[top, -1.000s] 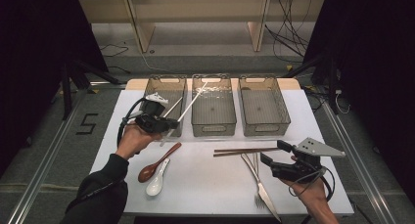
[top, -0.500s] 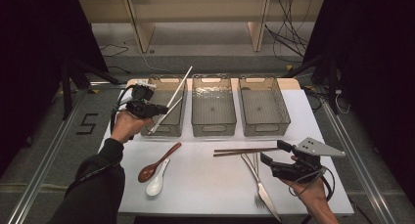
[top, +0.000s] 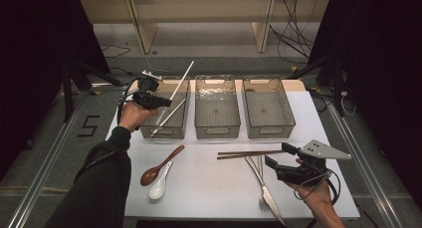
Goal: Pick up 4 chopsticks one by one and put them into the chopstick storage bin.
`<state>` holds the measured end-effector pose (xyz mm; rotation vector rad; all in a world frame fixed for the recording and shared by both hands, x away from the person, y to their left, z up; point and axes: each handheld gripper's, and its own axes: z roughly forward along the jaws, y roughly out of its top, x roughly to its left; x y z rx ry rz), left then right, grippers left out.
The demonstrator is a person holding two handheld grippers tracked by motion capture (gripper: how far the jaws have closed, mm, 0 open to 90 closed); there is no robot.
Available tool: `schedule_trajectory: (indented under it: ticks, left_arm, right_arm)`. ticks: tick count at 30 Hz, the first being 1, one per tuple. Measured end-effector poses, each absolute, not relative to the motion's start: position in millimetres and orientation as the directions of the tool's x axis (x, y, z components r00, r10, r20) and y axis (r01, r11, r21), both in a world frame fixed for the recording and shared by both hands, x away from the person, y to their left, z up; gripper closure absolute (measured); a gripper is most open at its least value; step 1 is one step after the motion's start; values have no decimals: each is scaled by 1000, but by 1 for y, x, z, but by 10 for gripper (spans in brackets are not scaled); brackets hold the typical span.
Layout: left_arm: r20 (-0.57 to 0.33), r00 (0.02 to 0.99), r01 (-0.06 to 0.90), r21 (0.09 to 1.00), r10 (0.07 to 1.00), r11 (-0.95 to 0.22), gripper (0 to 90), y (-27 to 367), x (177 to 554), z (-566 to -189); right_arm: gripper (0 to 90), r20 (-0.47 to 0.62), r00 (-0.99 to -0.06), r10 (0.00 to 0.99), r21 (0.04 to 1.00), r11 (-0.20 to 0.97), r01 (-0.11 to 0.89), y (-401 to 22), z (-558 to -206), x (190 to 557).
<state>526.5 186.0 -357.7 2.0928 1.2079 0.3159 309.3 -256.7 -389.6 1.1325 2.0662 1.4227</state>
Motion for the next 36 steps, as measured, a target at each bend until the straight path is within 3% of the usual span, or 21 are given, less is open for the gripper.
schedule_trajectory:
  ticks: [36]
  left_arm:
    - [-110,416,727,637,903,-257,836,207,559,-397]
  right_arm:
    - [249,127,-602,788,902,160,400,-257,-390,310]
